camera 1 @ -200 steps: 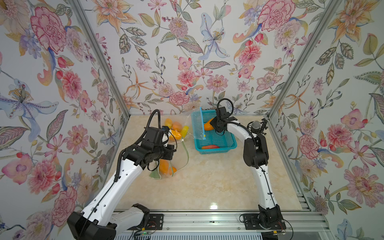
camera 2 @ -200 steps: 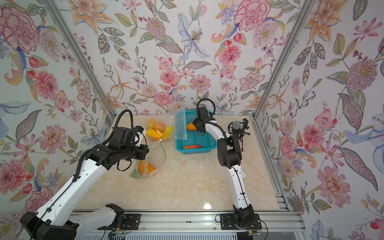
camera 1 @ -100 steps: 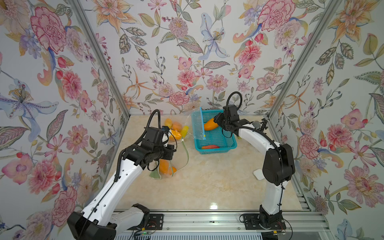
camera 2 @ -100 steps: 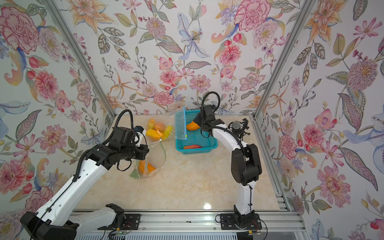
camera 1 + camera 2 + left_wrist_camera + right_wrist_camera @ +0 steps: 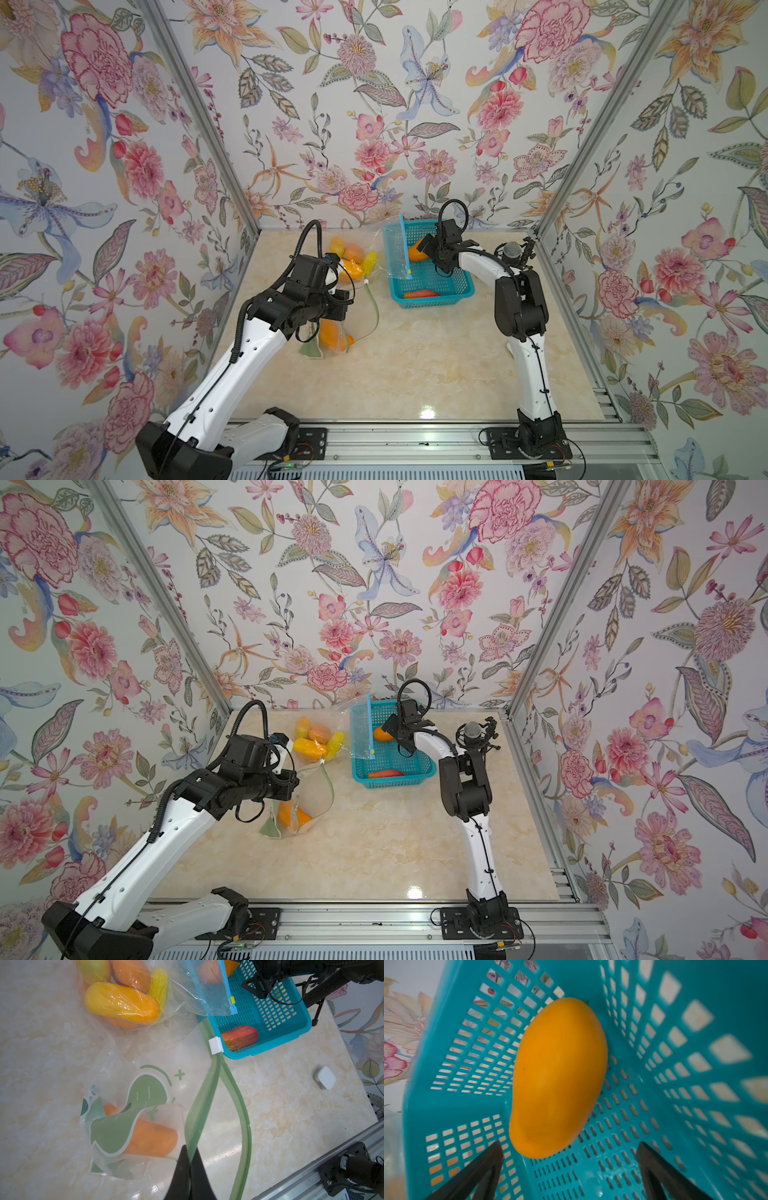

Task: Place the mango in a zip-top bag and seal the zipper
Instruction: Pick up the mango from the basket.

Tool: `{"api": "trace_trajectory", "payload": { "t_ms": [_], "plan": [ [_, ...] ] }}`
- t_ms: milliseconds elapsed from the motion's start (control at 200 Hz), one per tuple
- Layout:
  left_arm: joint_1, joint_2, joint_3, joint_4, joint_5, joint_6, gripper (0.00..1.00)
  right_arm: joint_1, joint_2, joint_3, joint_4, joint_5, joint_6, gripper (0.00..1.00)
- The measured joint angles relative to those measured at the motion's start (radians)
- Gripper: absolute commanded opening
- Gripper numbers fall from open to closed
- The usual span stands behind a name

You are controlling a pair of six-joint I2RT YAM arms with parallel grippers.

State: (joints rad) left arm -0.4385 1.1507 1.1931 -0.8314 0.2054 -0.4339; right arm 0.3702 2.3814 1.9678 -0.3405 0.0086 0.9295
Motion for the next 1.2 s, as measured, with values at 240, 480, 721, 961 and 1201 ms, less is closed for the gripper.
{"api": "trace_trajectory", "payload": {
  "t_ms": [240,480,721,961,1201],
  "plan": [
    [0.000,-0.001,-0.021,0.008,0.000,0.000,0.00,0.002,0.158,0.297,-0.120,0.028,0.020,0.96],
    [0.000,-0.001,-0.035,0.007,0.000,0.000,0.00,0.001,0.250,0.392,-0.145,0.041,0.037,0.82],
    [0.000,-0.001,-0.035,0.007,0.000,-0.003,0.00,0.001,0.254,0.402,-0.154,0.032,0.043,0.58],
    [0.000,-0.001,-0.035,0.007,0.000,-0.003,0.00,0.018,0.124,0.255,-0.141,0.057,-0.045,0.59],
    [0.000,-0.001,-0.035,0.007,0.000,-0.004,0.00,0.043,-0.312,-0.163,0.027,0.058,-0.135,0.58]
  ]
}}
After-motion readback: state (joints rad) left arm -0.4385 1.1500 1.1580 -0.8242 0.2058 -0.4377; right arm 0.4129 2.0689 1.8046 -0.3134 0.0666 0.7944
